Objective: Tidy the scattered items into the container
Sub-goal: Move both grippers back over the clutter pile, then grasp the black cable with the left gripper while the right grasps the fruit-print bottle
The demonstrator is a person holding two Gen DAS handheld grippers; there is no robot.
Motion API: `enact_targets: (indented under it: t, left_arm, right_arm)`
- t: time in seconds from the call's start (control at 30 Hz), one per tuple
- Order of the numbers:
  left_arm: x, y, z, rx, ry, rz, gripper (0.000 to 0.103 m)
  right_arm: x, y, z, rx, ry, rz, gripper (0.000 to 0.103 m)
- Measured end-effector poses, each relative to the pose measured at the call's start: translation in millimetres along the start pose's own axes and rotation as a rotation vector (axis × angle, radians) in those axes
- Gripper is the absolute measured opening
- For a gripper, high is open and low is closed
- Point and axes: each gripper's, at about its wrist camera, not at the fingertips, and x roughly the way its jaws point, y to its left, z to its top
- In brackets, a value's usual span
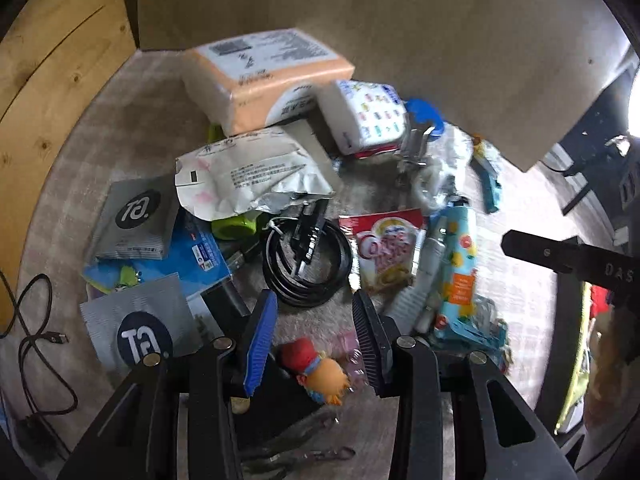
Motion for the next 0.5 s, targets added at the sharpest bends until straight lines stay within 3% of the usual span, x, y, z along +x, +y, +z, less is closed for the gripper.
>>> enact_targets:
  t: [0.17, 0.3, 0.43, 0.5]
  left_arm:
    - [16.9, 5.9, 6.9, -0.038, 0.013, 0.027, 0.047]
    - [27.2, 5.2, 11.8, -0.059, 0.011, 0.011, 0.065]
    - [33.0, -3.2, 15.7, -0.041, -0.010, 0.033, 0.066]
    - [33.8, -5.1, 15.7, -0.038, -0.034, 0.044, 0.056]
  right_arm:
    - [12.0, 2.6, 5.7, 0.006, 0.015, 0.005, 0.039]
    - [22.4, 9.1, 9.9, 0.002, 0.033, 0.011, 0.039]
    - [32.6, 17.9, 13.6, -0.013, 0.046, 0.004, 0.039]
    - [37.1, 20.0, 14.9, -0.015, 0.050, -0.010, 0.039]
